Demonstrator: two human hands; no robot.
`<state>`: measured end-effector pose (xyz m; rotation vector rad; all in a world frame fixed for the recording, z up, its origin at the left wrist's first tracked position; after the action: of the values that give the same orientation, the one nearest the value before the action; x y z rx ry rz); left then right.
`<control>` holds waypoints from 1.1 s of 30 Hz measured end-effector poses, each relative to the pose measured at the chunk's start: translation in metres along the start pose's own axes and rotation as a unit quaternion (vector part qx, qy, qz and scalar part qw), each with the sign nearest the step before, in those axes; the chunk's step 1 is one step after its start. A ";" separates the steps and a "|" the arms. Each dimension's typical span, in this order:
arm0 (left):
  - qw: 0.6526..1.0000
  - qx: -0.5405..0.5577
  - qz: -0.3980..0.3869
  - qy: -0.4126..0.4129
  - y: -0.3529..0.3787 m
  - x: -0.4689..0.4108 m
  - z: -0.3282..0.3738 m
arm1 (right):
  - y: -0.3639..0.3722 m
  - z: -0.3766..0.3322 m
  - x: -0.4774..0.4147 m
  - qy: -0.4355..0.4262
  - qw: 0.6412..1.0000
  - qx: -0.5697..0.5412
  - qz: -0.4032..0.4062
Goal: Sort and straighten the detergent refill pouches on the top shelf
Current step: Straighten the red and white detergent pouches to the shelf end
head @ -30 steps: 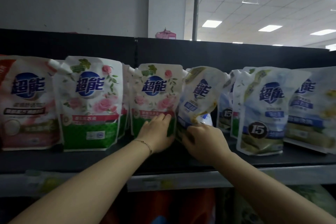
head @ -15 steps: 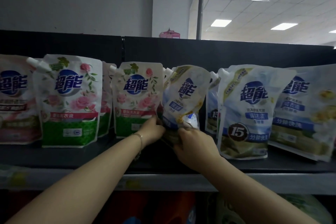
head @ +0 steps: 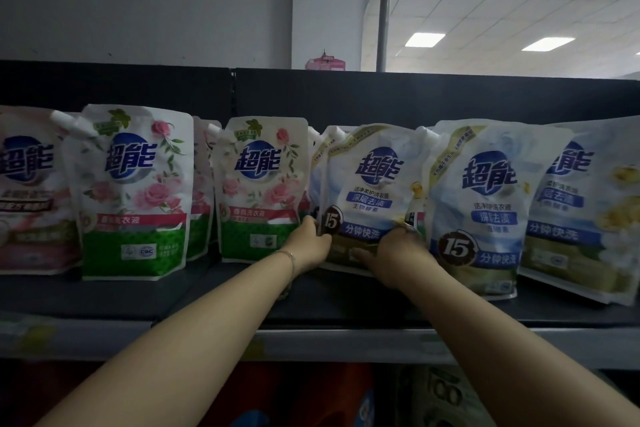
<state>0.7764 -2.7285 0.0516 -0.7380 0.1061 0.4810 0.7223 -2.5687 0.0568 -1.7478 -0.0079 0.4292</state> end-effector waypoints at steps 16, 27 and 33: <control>0.964 0.253 0.042 -0.067 0.012 -0.039 0.000 | 0.004 0.016 -0.010 0.037 0.997 -0.068 -0.021; 0.984 0.161 0.036 -0.067 0.002 -0.017 0.003 | 0.005 0.019 -0.017 0.025 0.993 -0.081 -0.080; 0.981 -0.080 0.140 0.105 -0.013 0.006 0.034 | 0.012 0.007 -0.008 0.014 0.990 -0.121 -0.066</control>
<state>0.7854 -2.7120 0.0829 -0.9359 0.3761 0.6853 0.7099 -2.5664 0.0468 -1.9789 -0.1595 0.3164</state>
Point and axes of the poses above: each hand's wrist, its own x-axis away from the middle knuckle, its own y-axis out of the palm, z = x × y, the point moved 9 cm from there along -x, towards the middle knuckle, and after that the axes turned 3 degrees about y, right-handed, at the moved point
